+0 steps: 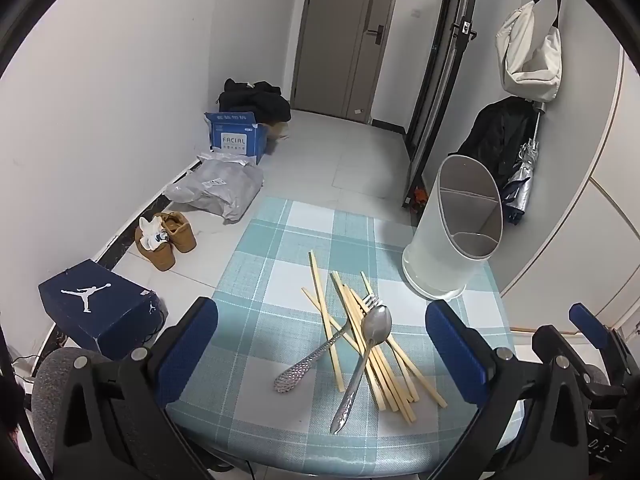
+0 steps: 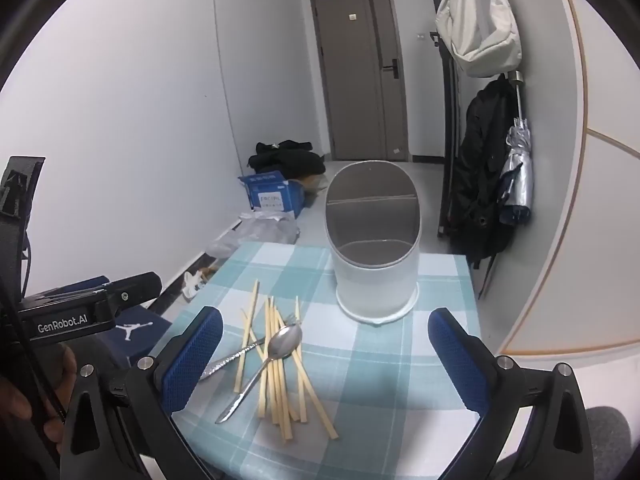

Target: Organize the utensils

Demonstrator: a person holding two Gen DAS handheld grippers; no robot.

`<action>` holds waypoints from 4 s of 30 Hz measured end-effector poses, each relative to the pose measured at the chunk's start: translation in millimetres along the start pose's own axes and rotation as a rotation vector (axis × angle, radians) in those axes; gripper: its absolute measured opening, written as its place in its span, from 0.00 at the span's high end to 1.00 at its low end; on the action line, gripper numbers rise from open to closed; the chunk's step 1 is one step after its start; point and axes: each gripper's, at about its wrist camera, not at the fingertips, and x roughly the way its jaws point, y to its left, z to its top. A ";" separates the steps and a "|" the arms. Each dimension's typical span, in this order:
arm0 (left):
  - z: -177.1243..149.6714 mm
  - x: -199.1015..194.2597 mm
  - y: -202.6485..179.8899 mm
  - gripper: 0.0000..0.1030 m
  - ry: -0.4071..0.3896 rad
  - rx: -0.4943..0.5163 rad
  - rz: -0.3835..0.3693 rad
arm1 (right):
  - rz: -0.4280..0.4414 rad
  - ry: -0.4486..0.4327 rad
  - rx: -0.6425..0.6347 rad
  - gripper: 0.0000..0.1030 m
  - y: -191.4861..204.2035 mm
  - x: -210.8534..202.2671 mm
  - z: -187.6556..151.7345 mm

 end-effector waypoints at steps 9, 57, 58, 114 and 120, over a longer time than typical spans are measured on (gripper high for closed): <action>-1.0 2.2 3.6 0.01 0.008 -0.013 0.003 | -0.001 -0.003 -0.001 0.00 0.4 0.3 -2.4; 4.3 62.1 48.8 0.01 0.111 -0.130 0.023 | 0.225 0.347 0.052 0.25 2.5 127.1 -17.0; 3.9 65.4 51.6 0.01 0.121 -0.136 0.023 | 0.237 0.377 0.062 0.29 3.2 136.6 -19.1; 40.5 196.6 32.8 0.42 0.507 -0.120 0.003 | 0.284 0.199 0.097 0.99 -65.7 113.2 -1.8; 48.1 201.2 29.1 0.82 0.516 -0.145 0.005 | 0.280 0.188 0.103 0.99 -65.0 111.7 -2.6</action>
